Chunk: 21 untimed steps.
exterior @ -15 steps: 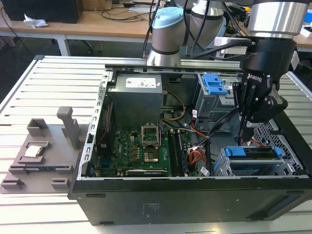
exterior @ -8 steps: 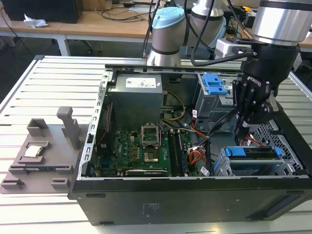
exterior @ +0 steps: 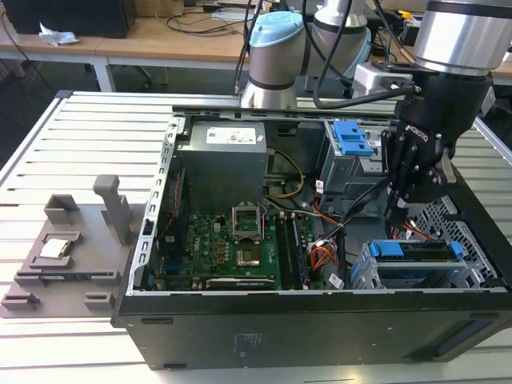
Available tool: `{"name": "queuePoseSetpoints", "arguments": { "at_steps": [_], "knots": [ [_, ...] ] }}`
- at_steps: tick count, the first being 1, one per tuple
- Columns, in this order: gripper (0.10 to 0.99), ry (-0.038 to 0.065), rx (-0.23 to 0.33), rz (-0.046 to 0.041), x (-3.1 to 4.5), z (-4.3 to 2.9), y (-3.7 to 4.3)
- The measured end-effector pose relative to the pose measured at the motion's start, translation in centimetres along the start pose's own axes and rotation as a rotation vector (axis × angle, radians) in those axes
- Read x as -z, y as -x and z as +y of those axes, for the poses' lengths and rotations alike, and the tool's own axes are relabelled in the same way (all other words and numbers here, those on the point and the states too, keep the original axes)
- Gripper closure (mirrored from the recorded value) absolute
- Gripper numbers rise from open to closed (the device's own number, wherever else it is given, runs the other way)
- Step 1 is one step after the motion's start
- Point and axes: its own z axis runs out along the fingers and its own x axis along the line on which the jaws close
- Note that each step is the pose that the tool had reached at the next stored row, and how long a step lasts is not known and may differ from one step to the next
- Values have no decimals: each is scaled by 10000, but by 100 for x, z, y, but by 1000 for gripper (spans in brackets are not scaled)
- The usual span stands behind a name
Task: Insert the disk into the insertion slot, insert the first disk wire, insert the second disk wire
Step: 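Insert the second disk wire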
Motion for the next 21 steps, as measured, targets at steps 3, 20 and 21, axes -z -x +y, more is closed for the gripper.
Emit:
{"name": "queuePoseSetpoints", "arguments": {
  "at_steps": [3,20,21],
  "knots": [
    [941,-11,9,-325,0,0,-3],
    [941,-12,11,-361,-28,3,-115],
    [941,-12,11,-361,-31,3,-129]
  ]
}}
